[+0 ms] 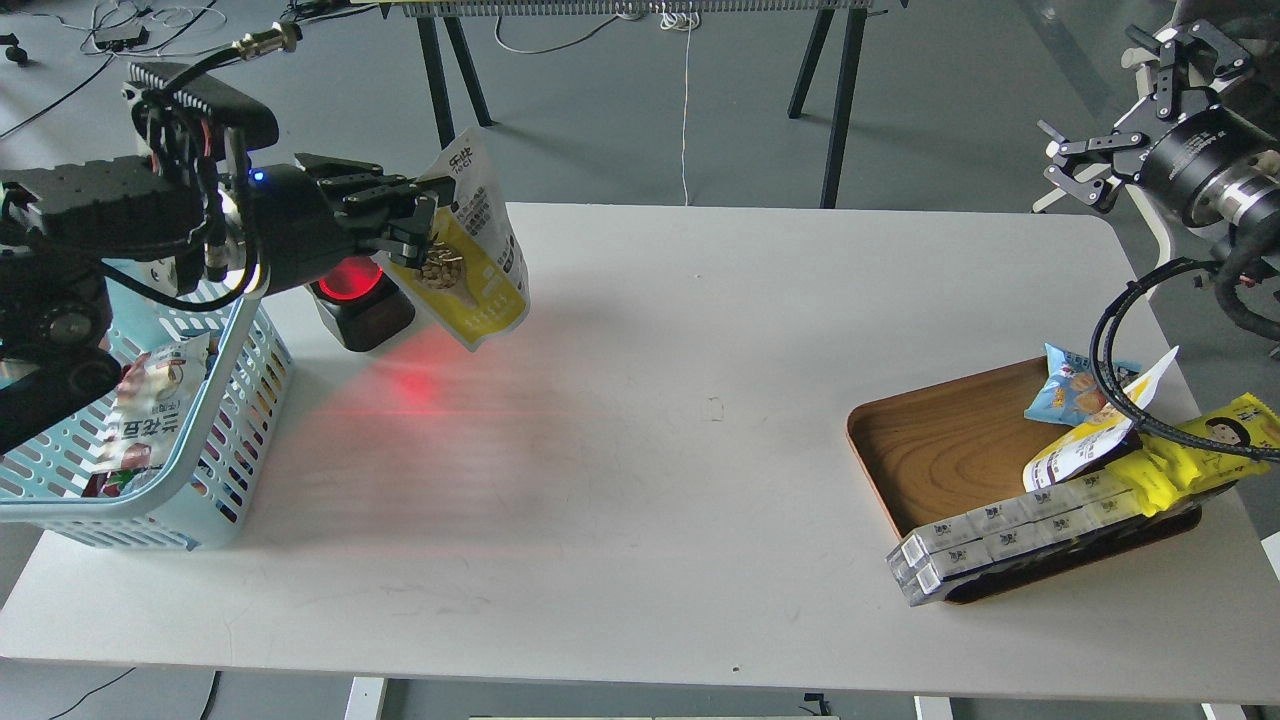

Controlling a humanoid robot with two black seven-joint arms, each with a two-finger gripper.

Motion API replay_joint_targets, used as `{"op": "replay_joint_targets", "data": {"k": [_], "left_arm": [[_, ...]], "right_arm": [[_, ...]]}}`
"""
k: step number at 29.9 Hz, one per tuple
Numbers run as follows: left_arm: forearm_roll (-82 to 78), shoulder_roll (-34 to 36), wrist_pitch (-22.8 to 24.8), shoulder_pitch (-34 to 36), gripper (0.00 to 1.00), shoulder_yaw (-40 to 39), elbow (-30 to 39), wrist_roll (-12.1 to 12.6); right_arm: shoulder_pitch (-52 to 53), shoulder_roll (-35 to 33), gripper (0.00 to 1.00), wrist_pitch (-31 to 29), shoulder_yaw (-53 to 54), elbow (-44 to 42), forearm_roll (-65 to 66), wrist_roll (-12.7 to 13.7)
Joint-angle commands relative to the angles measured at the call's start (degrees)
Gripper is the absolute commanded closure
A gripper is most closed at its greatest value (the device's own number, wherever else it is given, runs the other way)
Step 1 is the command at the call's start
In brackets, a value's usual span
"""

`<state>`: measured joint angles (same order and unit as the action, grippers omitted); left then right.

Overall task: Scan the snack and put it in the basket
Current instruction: 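Lift the yellow packet with the left gripper and hold it before the scanner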

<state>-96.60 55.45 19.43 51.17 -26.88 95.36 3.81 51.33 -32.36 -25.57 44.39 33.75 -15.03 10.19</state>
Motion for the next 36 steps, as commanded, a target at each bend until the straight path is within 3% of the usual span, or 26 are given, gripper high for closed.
{"op": "replay_joint_targets", "data": {"k": [1,19,29,36], "left_arm": [[-0.1,0.5,-0.5,-1.6,1.00,0.1,0.0,-0.1],[-5.2,0.0,-3.3,-4.4,1.00,0.5,-0.4,-0.6],[-14.7,0.4,-0.1,-4.2,1.00,1.3,-0.4,-3.2],[-16.2,-0.1,1.9,-3.4,1.00,1.4,-0.4,-3.4]], "right_arm": [[-0.1,0.0,0.01,0.0,-0.1,0.0,0.0,0.0],[-0.1,0.0,0.01,0.0,-0.1,-0.1,0.1,-0.1],[-0.1,0.0,0.01,0.0,0.3,0.0,0.0,0.0],[-0.2,0.1,0.01,0.0,0.5,0.0,0.0,0.0]]}}
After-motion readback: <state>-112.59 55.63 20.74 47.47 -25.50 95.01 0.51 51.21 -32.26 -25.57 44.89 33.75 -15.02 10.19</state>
